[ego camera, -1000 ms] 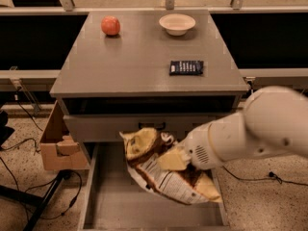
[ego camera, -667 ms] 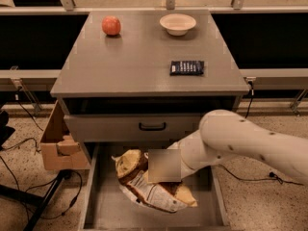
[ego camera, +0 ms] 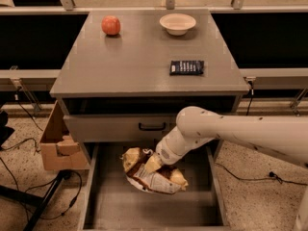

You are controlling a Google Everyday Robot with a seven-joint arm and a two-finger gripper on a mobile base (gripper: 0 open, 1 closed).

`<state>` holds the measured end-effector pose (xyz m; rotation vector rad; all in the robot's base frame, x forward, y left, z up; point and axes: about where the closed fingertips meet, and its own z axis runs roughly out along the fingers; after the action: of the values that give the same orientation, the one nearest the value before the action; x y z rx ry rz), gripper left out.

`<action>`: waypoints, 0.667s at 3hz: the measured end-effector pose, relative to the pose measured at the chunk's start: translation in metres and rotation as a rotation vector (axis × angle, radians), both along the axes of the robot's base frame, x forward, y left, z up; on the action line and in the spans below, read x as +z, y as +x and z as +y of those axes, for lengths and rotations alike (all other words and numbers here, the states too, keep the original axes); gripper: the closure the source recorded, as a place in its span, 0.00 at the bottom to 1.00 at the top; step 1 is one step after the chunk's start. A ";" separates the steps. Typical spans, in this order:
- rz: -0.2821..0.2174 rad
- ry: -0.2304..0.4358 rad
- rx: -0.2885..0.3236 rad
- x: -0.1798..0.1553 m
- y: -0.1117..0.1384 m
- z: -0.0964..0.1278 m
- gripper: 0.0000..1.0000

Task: Place brown chip bag into middle drawer

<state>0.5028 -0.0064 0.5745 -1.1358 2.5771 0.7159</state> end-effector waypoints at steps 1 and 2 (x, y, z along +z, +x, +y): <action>0.004 0.005 0.000 0.002 -0.005 0.001 0.73; 0.005 0.004 0.002 0.001 -0.005 0.002 0.52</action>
Offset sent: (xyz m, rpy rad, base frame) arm -0.0033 0.0005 0.0013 0.0032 0.0025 -0.0003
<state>0.4979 -0.0045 0.5753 -1.1374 2.5776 0.7258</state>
